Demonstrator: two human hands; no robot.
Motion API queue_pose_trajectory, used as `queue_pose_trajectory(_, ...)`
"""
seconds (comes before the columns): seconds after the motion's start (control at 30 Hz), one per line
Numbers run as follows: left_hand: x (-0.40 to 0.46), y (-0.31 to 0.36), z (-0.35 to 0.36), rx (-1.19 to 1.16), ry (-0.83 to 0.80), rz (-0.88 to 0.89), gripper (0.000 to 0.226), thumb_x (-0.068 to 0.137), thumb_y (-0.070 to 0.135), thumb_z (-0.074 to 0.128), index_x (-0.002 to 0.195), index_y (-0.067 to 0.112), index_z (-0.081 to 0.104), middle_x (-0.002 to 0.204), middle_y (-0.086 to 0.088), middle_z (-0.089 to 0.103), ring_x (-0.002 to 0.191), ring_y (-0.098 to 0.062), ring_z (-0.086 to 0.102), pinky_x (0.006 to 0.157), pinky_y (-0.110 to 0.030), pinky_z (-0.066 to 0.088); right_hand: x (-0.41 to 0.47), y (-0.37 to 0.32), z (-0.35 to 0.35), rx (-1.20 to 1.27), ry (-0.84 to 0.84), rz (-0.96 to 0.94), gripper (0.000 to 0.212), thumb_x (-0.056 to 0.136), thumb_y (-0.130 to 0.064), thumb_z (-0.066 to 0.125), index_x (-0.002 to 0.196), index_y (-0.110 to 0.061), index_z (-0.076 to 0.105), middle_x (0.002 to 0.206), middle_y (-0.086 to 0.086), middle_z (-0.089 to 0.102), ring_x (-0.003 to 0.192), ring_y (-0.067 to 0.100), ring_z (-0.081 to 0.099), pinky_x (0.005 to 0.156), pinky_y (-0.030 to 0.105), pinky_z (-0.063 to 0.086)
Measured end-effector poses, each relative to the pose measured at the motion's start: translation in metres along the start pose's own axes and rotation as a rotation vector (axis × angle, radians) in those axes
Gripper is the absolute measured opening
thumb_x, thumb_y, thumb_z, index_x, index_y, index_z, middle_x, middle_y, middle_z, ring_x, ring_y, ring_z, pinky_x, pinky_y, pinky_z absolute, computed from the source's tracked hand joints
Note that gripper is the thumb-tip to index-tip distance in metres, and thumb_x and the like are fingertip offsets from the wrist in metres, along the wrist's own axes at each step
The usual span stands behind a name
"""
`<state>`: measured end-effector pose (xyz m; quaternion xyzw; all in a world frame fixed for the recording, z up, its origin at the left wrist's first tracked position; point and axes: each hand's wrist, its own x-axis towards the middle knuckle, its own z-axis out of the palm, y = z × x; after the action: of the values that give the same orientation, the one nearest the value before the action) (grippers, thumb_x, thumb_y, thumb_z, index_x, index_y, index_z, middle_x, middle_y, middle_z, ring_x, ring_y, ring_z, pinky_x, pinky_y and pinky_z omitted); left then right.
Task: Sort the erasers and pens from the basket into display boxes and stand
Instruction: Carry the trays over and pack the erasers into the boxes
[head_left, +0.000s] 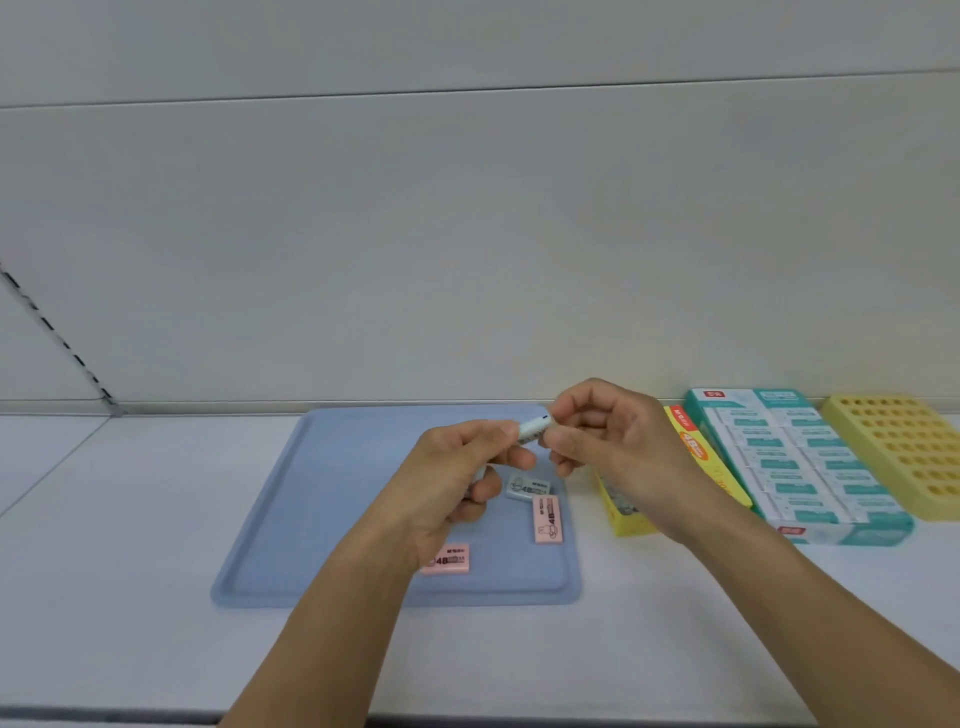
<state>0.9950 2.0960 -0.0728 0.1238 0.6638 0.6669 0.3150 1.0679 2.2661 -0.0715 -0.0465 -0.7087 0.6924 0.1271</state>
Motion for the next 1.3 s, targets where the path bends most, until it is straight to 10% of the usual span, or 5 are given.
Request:
queue_pose_trajectory(0.43, 0.012, -0.001, 0.034, 0.023, 0.067, 0.198, 0.023, 0.079, 0.004, 0.075, 0.097, 0.019, 0.073, 0.068, 0.007, 0.062, 0.047, -0.006, 0.04, 0.044, -0.017, 0.032, -0.017, -0.011, -0.032, -0.283, 0.127, -0.083, 0.033, 0.072, 0.001, 0.081, 0.094, -0.022, 0.072, 0.083, 0.006, 0.072, 0.074, 0.016, 0.066, 0.073, 0.025, 0.058)
queue_pose_trajectory(0.73, 0.021, 0.002, 0.053, 0.049, 0.068, 0.135, 0.014, 0.082, 0.019, 0.075, 0.088, 0.01, 0.066, 0.06, -0.002, 0.061, 0.042, -0.009, 0.04, 0.041, -0.017, 0.03, -0.01, -0.007, -0.033, 0.019, 0.262, 0.023, 0.017, 0.08, -0.003, 0.073, 0.091, -0.015, 0.072, 0.085, 0.007, 0.074, 0.077, 0.015, 0.068, 0.075, 0.028, 0.055)
queue_pose_trajectory(1.0, 0.028, -0.001, 0.06, 0.081, 0.109, 0.054, 0.019, 0.087, 0.03, 0.068, 0.095, 0.013, 0.062, 0.052, -0.01, 0.05, 0.037, -0.012, 0.035, 0.039, -0.017, 0.027, -0.009, -0.005, -0.032, -0.591, 0.172, -0.151, 0.021, 0.08, -0.025, 0.076, 0.099, -0.027, 0.069, 0.085, -0.01, 0.065, 0.077, 0.003, 0.059, 0.072, 0.014, 0.048)
queue_pose_trajectory(1.3, 0.032, -0.001, 0.05, -0.304, 0.167, -0.053, 0.034, 0.099, 0.038, 0.049, 0.107, 0.005, 0.055, 0.095, -0.013, 0.071, 0.056, -0.015, 0.052, 0.057, -0.027, 0.043, -0.01, -0.004, -0.062, -1.16, -0.001, -0.125, 0.016, 0.086, -0.03, 0.067, 0.101, -0.025, 0.07, 0.1, -0.005, 0.057, 0.094, 0.014, 0.054, 0.081, 0.036, 0.046)
